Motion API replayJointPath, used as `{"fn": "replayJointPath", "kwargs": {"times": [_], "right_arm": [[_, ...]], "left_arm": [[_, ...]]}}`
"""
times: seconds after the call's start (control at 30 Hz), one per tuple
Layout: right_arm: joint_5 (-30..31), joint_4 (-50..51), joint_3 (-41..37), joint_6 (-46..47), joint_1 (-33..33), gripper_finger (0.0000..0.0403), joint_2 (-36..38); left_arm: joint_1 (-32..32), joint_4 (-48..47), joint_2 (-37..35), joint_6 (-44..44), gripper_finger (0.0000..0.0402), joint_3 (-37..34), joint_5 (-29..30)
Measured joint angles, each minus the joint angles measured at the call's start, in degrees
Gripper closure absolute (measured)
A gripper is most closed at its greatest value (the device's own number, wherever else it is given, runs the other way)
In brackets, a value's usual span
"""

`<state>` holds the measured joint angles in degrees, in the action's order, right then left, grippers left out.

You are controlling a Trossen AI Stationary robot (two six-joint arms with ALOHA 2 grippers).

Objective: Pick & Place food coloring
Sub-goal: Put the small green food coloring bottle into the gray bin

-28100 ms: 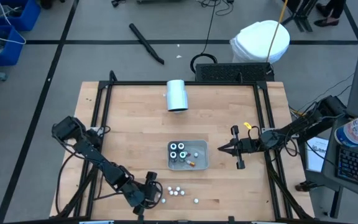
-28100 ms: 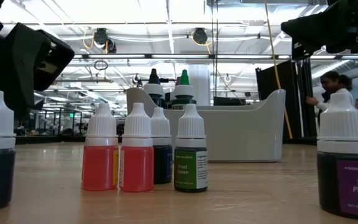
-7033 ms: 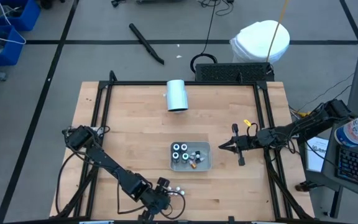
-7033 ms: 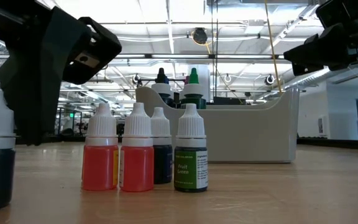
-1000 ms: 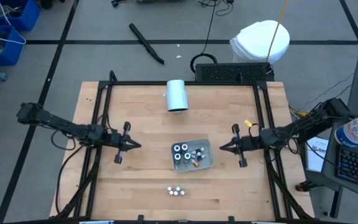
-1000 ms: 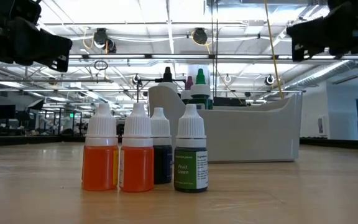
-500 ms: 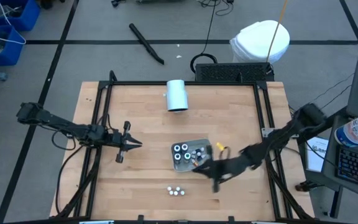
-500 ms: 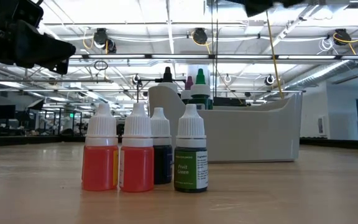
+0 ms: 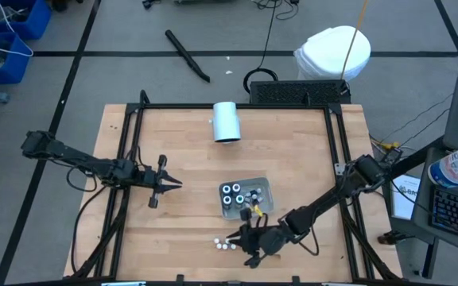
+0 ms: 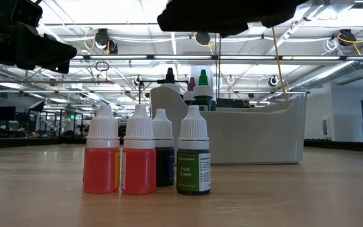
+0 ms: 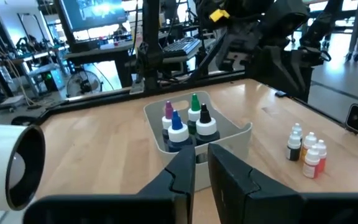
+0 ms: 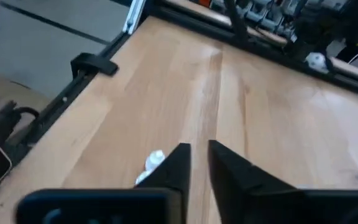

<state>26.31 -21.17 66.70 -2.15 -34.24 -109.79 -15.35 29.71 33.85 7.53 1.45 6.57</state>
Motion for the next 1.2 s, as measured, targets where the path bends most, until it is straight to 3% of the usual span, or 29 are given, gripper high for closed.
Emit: {"fn": "replayJointPath", "kwargs": {"times": [0.23, 0.33, 0.47, 0.57, 0.7, 0.83, 1.2], "right_arm": [[-12.6, 0.6, 0.0, 5.5, -0.3, 0.0254, -0.1], [-9.3, 0.8, 0.0, 7.0, -1.2, 0.0236, -0.1], [-0.4, 1.8, 0.0, 7.7, -2.7, 0.0233, -0.1], [2.1, 2.0, 0.0, 10.0, -3.3, 0.0236, -0.1], [1.4, 3.2, 0.0, 11.0, -4.1, 0.0237, -1.8], [-3.6, 2.4, 0.0, 9.3, -4.0, 0.0238, -4.3], [-3.9, -0.7, 0.0, 9.2, -1.0, 0.0238, -7.1]], "left_arm": [[0.0, 0.7, 0.0, 0.1, 0.035, 0.0, 0.0], [0.0, 0.8, 0.0, 0.1, 0.035, 0.0, 0.0], [0.0, 0.6, 0.0, -0.3, 0.035, 0.0, 0.0], [0.0, 0.6, 0.0, -0.1, 0.035, 0.0, 0.0], [0.0, 0.6, 0.0, 0.1, 0.035, 0.0, 0.0], [0.0, 0.6, 0.0, 0.8, 0.035, 0.0, 0.0], [0.0, 0.6, 0.0, 2.8, 0.035, 0.0, 2.6]]}}
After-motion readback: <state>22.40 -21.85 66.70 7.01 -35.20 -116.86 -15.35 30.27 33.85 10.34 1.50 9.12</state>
